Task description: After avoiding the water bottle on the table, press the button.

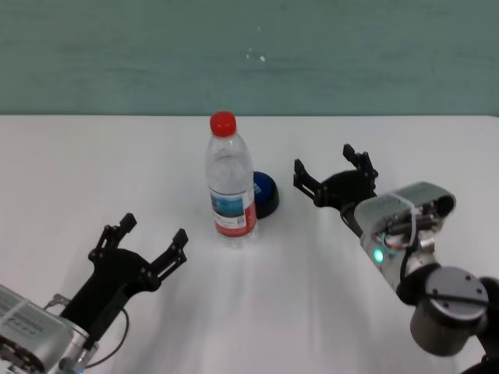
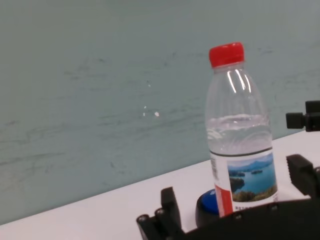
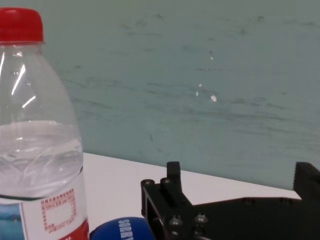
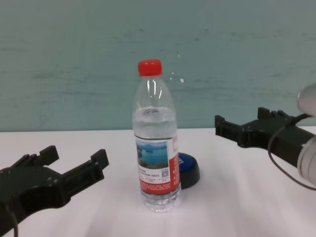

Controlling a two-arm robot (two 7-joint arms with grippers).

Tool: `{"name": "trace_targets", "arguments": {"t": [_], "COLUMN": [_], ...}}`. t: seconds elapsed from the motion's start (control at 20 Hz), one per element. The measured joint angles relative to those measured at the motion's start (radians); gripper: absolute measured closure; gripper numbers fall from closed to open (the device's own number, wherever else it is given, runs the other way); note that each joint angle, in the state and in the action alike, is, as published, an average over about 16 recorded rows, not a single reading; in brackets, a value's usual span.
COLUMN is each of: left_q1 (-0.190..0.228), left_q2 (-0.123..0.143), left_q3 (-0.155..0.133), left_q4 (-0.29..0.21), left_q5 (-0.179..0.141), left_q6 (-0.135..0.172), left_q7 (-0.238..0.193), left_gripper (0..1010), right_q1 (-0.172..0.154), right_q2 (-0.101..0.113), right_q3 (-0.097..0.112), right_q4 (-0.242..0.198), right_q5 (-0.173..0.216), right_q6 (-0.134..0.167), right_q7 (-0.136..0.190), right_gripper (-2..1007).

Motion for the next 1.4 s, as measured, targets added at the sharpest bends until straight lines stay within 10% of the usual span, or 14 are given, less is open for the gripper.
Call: {"name": "trace_targets", "arguments": {"t": [1.4], "left_q1": [0.000], "left_q2": [0.000], "left_q3": [0.000], "left_q4": [0.000], "left_q5": [0.000], "left_q6": [0.000], "left_q7": [0.000], "left_gripper": [0], "right_q1": [-0.116], "right_q2": [-0.079], "right_q3": [0.018], "right_q4": [-0.064], "right_q5": [-0.090], "right_q6": [-0.034], "right_q7": [-0.043], "right_gripper": [1]}}
